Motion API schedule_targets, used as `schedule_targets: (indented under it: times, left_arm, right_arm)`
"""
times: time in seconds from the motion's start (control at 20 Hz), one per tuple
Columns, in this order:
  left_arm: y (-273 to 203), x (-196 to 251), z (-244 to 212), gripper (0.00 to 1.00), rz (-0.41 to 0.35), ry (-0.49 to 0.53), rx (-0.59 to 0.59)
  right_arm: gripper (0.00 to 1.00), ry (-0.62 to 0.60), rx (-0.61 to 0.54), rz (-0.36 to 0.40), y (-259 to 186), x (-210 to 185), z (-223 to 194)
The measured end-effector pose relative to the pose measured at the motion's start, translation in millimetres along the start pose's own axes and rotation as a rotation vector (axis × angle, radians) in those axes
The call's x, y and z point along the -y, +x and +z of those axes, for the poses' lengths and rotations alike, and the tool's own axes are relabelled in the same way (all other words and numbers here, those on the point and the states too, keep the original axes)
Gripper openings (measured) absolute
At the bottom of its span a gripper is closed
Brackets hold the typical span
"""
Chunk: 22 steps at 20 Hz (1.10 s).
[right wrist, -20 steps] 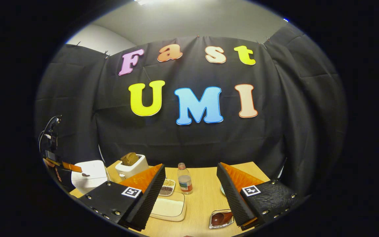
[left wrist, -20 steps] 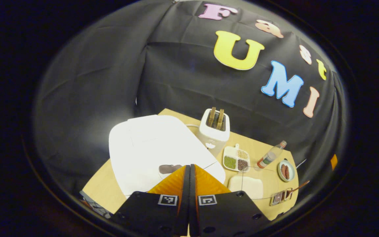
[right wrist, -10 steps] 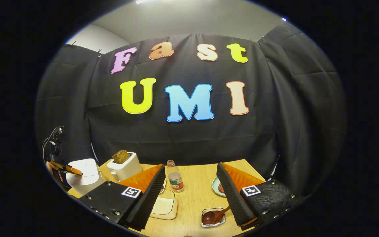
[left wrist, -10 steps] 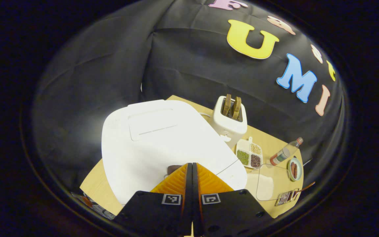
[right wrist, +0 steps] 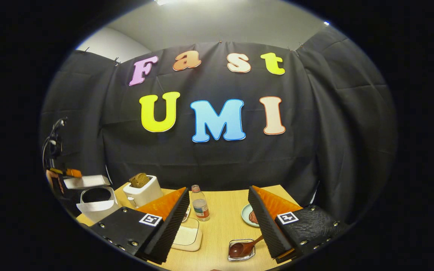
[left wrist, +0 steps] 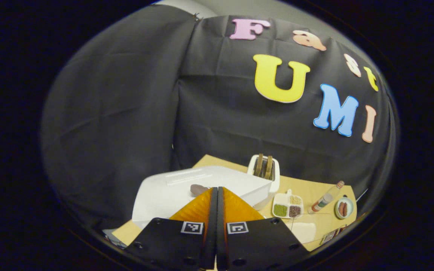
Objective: Close the left gripper, press the button to open the rice cooker; take a wooden spoon from the chopstick holder with the right hand, scoop a spoonful of rice and pour it into the rice cooker, then put the wooden spoon back into the chopstick holder.
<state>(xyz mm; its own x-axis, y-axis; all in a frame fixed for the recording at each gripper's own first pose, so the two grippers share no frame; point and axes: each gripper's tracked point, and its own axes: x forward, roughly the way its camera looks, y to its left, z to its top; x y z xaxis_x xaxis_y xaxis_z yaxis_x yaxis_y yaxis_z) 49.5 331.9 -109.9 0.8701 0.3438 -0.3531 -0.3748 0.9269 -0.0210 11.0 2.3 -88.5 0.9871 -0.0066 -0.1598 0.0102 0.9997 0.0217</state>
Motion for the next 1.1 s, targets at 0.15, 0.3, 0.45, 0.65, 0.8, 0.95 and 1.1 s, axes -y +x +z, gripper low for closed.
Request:
schedule_targets:
  times: [0.15, 0.3, 0.45, 0.65, 0.8, 0.95, 1.1]
  left_arm:
    - [-35.8, 32.4, 31.1, 0.22, -0.078, -0.010, 0.089]
    - [-75.0, 73.8, 46.2, 0.45, -0.154, 0.018, 0.206]
    - [-116.9, 117.3, 49.5, 0.79, -0.198, 0.086, 0.345]
    - [-166.0, 168.7, 54.5, 0.80, -0.226, 0.200, 0.526]
    - [-184.3, 205.2, 40.9, 0.76, -0.299, 0.207, 0.507]
    - [-189.7, 220.9, 33.0, 0.75, -0.334, 0.176, 0.476]
    - [-195.4, 221.5, 33.6, 0.77, -0.315, 0.146, 0.473]
  right_arm:
    - [0.95, 0.009, 0.008, 0.001, -1.8, 5.5, 0.4]
    - [0.95, 0.016, 0.009, 0.002, -3.1, 14.9, -0.6]
    - [0.95, 0.013, 0.000, -0.034, -1.2, 36.6, -6.5]
    - [0.95, 0.027, -0.025, -0.098, -3.4, 71.4, -20.1]
    - [0.95, 0.043, -0.052, -0.111, 1.0, 90.0, -36.9]
    - [0.95, 0.070, -0.116, -0.137, 11.4, 112.8, -68.3]
    - [0.95, 0.094, -0.202, -0.165, 24.3, 130.8, -109.4]
